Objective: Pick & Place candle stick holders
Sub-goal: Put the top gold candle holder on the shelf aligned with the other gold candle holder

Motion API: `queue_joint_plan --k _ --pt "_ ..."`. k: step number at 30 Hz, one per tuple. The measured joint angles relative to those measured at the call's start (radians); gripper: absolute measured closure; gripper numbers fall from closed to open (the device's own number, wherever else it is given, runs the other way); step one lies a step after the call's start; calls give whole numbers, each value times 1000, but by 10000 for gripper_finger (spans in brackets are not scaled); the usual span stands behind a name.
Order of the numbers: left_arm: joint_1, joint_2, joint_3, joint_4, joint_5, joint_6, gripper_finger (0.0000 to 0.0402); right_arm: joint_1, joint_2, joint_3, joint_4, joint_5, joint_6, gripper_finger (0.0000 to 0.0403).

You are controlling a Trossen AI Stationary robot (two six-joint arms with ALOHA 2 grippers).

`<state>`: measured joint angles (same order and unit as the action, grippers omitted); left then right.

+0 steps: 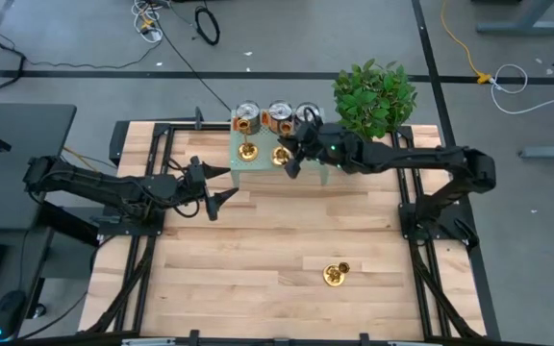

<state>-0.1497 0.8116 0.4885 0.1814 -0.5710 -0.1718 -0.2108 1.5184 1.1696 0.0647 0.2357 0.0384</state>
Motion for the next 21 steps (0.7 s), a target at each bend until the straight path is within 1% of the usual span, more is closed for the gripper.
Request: queue_joint_plan --k 5,10,21 --pt "0 0 0 0 0 0 74 -41 44 15 1 -16 1 396" --pt "0 0 0 0 0 0 74 -69 58 15 16 -46 8 396" --pt "0 0 0 0 0 1 74 -79 61 15 36 -72 30 396"
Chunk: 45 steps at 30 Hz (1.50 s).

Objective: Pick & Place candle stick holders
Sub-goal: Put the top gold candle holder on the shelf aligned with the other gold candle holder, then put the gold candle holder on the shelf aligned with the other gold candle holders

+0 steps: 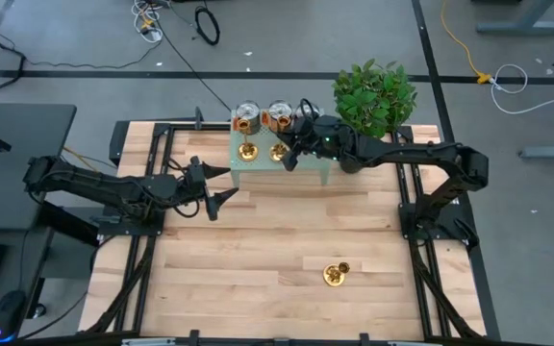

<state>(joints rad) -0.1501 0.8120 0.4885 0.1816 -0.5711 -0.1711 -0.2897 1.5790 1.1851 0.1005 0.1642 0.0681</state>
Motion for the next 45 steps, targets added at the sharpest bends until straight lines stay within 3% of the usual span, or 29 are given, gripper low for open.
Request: queue_joint_plan --k 15,31,37,45 --pt "0 0 0 0 0 -1 74 0 13 1 15 0 -12 378" --pt "0 0 0 0 0 -2 74 0 14 0 18 2 -25 321" --pt "0 0 0 0 5 -2 74 0 14 0 18 1 -64 282" --pt "0 0 0 0 33 -2 74 1 14 0 18 3 -71 193"
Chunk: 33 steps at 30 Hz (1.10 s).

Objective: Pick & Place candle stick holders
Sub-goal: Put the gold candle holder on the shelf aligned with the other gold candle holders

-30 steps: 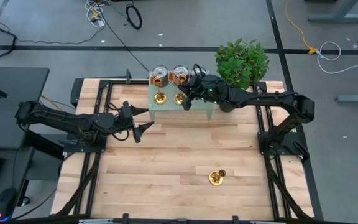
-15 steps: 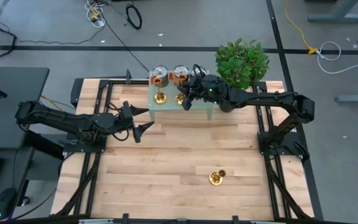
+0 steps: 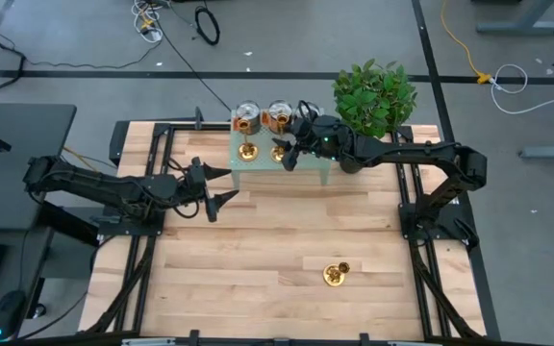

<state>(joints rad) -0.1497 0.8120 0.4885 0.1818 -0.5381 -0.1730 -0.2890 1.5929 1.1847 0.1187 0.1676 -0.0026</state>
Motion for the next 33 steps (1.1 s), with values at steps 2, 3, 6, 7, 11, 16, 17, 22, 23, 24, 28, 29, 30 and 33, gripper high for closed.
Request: queue_joint_plan --k 2,3,6,7,11,16,17,22,23,24,28,29,30,33 --pt "0 0 0 0 0 0 74 0 0 0 -1 10 -1 169" --pt "0 0 0 0 0 0 74 0 0 0 -1 16 -2 156" --pt "0 0 0 0 0 0 74 5 -1 0 -10 34 -10 124" --pt "0 0 0 0 0 0 74 7 -3 0 -18 35 -16 115" --pt "0 0 0 0 1 0 74 23 -9 -1 -46 35 -34 92" --pt "0 0 0 -1 3 -9 74 64 -44 -1 -99 123 -69 86" --pt "0 0 0 -2 3 -16 74 75 -57 -1 -120 151 -76 85" --pt "0 0 0 -5 2 -25 74 149 -140 -1 -247 254 -76 85" --pt "0 0 0 -6 2 -25 74 168 -159 -1 -287 258 -59 85" --pt "0 0 0 -8 2 -26 74 190 -179 -1 -334 259 -37 85" --pt "0 0 0 -19 2 -26 74 309 -252 -1 -570 222 80 85" --pt "0 0 0 -21 2 -26 74 344 -267 -1 -619 194 112 85" --pt "0 0 0 -21 1 -26 74 379 -280 -1 -655 164 146 85" --pt "0 0 0 -21 1 -26 74 491 -314 -1 -740 82 247 85"
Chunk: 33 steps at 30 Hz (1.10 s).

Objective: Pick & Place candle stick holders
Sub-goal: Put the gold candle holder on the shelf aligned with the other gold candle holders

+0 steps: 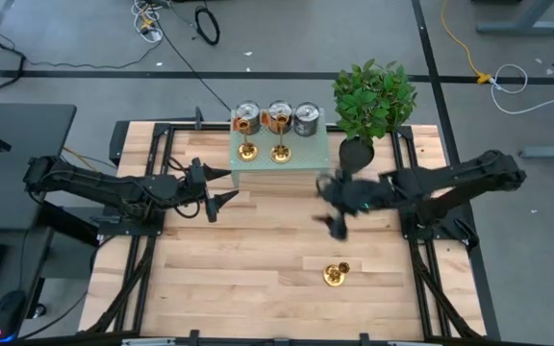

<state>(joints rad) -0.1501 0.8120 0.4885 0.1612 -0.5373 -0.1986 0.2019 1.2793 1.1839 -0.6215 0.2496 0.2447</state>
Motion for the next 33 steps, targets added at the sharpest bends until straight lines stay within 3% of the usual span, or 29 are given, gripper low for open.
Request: queue_joint_plan --k 6,11,18,22,33 --pt "0 0 0 -3 0 -2 74 257 -14 -4 -106 -41 230 85" --pt "0 0 0 -3 0 -7 74 486 -16 -51 -131 108 470 85" --pt "0 0 0 -3 0 -8 74 762 -16 -160 -119 412 786 85" --pt "0 0 0 -3 0 -8 74 818 -4 -260 -46 529 880 85" --pt "0 0 0 -3 0 -8 74 823 18 -539 410 608 842 85"
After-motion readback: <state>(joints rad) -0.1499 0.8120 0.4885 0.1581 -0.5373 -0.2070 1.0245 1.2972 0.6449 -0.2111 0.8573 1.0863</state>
